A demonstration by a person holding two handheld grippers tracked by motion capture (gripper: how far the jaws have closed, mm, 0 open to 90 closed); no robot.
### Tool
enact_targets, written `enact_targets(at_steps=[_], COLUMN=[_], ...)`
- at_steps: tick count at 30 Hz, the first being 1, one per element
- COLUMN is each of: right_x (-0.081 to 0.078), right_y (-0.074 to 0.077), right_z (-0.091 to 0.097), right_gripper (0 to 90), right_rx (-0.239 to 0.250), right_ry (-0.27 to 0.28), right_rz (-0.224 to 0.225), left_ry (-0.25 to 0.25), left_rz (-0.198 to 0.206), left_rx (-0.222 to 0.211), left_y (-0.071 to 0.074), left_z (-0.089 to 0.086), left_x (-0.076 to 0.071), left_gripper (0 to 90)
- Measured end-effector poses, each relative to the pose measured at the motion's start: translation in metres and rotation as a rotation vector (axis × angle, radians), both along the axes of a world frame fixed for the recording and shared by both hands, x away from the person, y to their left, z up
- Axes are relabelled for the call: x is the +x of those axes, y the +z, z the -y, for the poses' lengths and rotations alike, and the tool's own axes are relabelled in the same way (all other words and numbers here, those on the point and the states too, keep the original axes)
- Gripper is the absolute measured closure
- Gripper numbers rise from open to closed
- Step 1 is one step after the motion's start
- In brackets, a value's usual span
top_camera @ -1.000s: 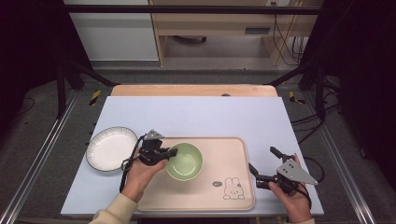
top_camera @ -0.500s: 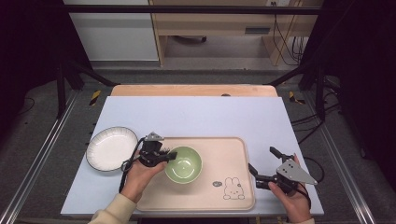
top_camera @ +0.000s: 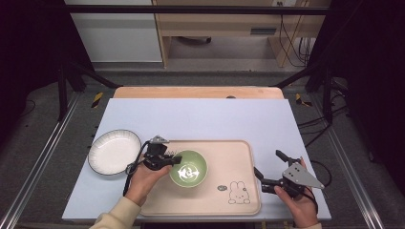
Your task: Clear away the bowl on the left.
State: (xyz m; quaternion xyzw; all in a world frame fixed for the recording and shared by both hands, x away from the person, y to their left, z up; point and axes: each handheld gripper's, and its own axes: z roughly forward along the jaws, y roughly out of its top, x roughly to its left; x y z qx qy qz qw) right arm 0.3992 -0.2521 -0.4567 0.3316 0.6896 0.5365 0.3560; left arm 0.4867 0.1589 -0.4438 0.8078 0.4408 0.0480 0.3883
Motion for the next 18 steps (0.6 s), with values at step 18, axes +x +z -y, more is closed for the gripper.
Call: enact_targets(at_steps=[18], right_x=[0.0002], right_y=[-0.0002], right_z=[0.0000], right_gripper=[5.5], right_rx=[-0.001], right_ry=[0.000], right_rz=[-0.001], left_ry=[-0.002], left_rz=[-0.013], left_rx=[0.017], left_y=[-0.0019], left_z=[0.0011], left_x=[0.0055], left_gripper=[82.7])
